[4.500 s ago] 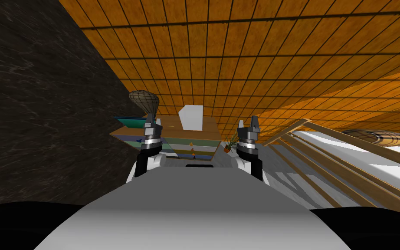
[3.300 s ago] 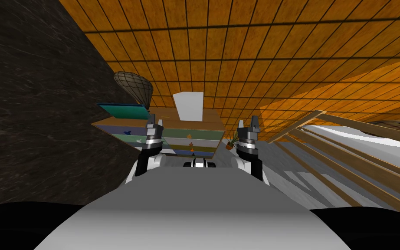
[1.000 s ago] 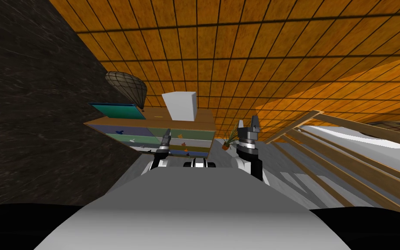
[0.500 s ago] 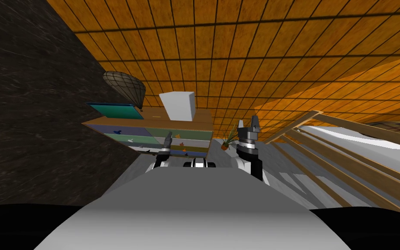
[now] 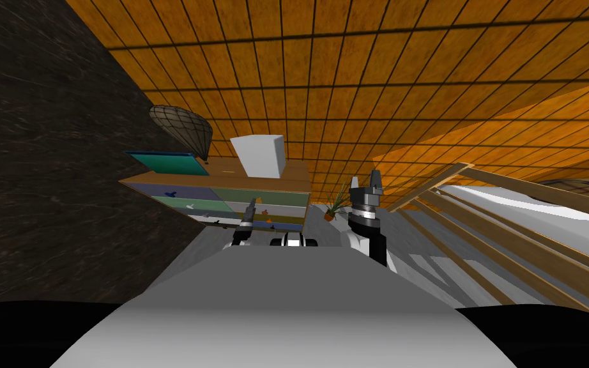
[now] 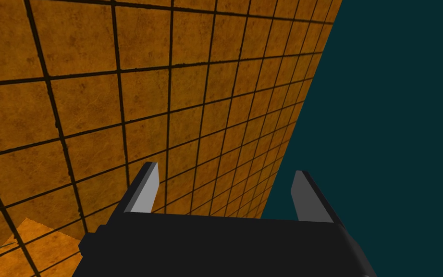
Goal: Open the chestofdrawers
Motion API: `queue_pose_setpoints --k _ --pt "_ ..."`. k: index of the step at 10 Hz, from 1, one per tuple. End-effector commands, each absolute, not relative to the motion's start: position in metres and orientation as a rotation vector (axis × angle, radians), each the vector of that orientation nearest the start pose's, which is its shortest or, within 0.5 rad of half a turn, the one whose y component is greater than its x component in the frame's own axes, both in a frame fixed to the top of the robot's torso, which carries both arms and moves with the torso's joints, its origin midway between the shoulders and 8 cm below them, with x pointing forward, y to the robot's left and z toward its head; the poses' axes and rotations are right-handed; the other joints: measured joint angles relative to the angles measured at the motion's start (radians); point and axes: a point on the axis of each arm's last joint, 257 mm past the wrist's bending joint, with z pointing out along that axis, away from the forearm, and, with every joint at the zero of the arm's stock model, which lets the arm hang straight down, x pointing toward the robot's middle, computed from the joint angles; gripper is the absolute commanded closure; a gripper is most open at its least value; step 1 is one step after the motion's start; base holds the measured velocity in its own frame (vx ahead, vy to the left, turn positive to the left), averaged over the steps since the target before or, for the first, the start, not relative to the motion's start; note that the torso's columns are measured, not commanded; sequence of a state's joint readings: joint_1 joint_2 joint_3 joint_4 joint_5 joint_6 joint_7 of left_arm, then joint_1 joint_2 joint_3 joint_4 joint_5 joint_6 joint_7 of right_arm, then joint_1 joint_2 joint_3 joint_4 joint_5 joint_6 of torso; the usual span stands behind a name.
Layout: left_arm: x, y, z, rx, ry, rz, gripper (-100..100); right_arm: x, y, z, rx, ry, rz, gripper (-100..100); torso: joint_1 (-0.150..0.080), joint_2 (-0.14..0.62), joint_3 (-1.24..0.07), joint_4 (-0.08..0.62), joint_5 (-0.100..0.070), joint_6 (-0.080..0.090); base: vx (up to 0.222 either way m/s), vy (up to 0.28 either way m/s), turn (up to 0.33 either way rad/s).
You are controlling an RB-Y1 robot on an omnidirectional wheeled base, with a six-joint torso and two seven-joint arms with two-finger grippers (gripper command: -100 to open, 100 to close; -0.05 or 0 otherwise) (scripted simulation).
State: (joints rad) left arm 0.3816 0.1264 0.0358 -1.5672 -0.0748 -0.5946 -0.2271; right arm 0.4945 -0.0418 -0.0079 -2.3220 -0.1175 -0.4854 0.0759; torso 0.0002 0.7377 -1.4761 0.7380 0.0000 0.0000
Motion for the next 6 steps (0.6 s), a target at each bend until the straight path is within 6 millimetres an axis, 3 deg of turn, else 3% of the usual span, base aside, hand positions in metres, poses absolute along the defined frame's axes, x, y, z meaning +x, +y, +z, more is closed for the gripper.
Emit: queue_pose_setpoints --k 1,4,6 --pt "0.402 0.302 -0.27 -0.802 1.196 -0.898 -100 0.336 -0.289 0.042 0.646 0.572 1.311 0 0.0 0.0 0.0 0.0 0.0 0.0 0.006 -0.056 0.004" --pt "0.4 0.287 -0.291 -0.874 1.186 -0.912 -100 0.336 -0.289 0.042 0.646 0.572 1.311 0 0.0 0.001 0.0 0.0 0.0 0.0 0.002 -0.052 0.004" --pt "0.405 0.291 -0.282 -0.864 1.188 -0.907 -100 0.336 -0.289 0.042 0.646 0.573 1.311 0 0.002 0.0 0.0 0.0 0.0 0.0 0.018 -0.014 -0.01"
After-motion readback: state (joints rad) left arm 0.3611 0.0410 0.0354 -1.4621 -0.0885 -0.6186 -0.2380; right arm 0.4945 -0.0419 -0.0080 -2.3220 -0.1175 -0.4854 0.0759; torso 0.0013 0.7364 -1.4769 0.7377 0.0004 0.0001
